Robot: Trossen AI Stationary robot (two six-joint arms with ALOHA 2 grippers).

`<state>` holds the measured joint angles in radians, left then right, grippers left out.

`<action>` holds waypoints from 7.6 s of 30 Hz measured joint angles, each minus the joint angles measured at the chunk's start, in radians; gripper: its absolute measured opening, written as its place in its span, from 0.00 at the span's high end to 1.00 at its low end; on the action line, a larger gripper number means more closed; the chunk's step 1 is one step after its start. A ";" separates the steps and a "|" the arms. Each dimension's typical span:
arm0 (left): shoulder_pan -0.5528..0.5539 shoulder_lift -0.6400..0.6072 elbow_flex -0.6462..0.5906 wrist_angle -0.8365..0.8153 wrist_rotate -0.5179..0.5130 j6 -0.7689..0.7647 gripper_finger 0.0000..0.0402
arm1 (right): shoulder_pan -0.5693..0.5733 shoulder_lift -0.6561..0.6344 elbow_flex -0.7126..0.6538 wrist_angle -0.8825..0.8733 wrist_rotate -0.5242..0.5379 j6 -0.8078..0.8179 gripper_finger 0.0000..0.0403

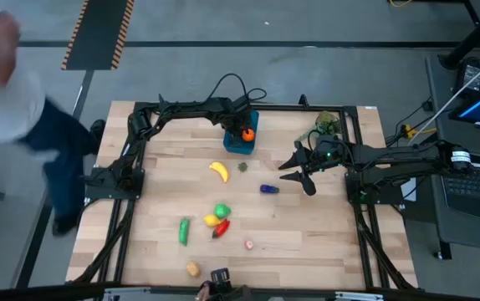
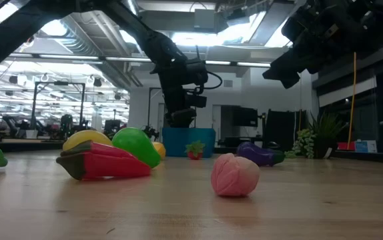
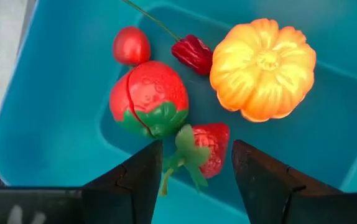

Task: Pick and placing Produce into tupperware
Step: Put the eggplant into the blue bin

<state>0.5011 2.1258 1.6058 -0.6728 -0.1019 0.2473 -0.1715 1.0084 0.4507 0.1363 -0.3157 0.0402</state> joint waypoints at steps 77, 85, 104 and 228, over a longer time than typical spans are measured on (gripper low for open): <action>-0.463 -1.456 -1.473 0.973 0.026 -0.334 0.53 | 0.151 0.053 0.115 -0.107 0.270 0.152 0.49; -0.463 -1.457 -1.474 0.975 0.026 -0.324 0.53 | 0.212 0.229 0.237 -0.232 0.272 0.104 0.38; -0.468 -1.457 -1.474 0.968 0.045 -0.316 0.53 | 0.229 0.606 0.487 -0.538 0.272 0.057 0.37; -0.485 -1.456 -1.474 0.954 0.044 -0.323 0.53 | 0.167 -0.120 -0.296 0.730 0.478 -0.185 0.69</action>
<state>0.0162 0.6693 0.1318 0.2817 -0.0574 -0.0761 -0.0048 0.8883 0.1551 0.8661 0.1622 -0.1449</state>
